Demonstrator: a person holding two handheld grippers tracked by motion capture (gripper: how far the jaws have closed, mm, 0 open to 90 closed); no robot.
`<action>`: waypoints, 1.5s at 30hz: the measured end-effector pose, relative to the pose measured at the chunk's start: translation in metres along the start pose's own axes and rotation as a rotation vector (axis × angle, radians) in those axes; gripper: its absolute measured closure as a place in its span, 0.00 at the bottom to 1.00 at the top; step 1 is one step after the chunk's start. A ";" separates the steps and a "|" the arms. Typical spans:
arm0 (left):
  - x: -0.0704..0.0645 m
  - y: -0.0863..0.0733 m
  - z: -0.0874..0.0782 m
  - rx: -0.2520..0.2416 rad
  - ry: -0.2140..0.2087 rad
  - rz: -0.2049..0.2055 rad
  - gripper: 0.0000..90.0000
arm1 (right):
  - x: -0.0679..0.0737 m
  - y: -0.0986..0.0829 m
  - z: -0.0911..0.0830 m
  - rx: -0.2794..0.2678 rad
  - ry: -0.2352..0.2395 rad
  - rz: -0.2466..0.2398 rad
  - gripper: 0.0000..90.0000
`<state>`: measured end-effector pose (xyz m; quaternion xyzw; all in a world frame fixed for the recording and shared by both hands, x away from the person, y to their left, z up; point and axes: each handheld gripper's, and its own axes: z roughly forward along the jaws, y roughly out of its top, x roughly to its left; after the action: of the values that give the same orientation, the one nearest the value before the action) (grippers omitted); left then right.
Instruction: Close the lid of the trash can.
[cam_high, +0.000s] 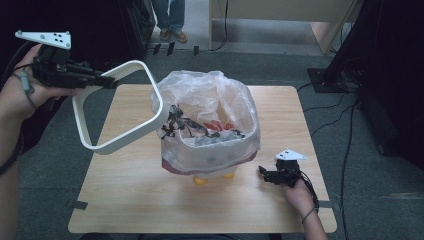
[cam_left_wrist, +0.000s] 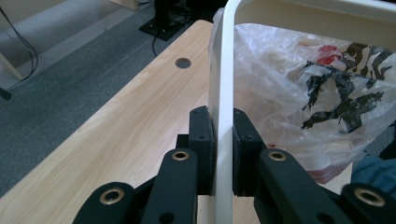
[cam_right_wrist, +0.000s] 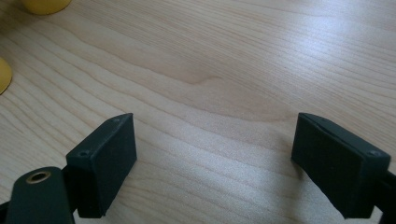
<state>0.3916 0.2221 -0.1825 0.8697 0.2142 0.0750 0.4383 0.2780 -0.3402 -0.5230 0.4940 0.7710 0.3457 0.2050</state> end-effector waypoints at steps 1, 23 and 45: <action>-0.001 0.004 0.003 0.002 -0.003 0.004 0.92 | 0.000 0.000 0.000 0.000 0.000 0.000 0.15; -0.026 0.070 0.067 0.083 -0.077 0.075 0.91 | 0.000 0.000 0.000 0.001 0.001 -0.003 0.15; -0.055 0.104 0.146 0.176 -0.119 0.116 0.91 | 0.000 0.000 0.000 0.001 0.005 -0.003 0.15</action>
<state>0.4209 0.0369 -0.1848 0.9187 0.1429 0.0291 0.3671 0.2779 -0.3402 -0.5229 0.4920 0.7724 0.3464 0.2035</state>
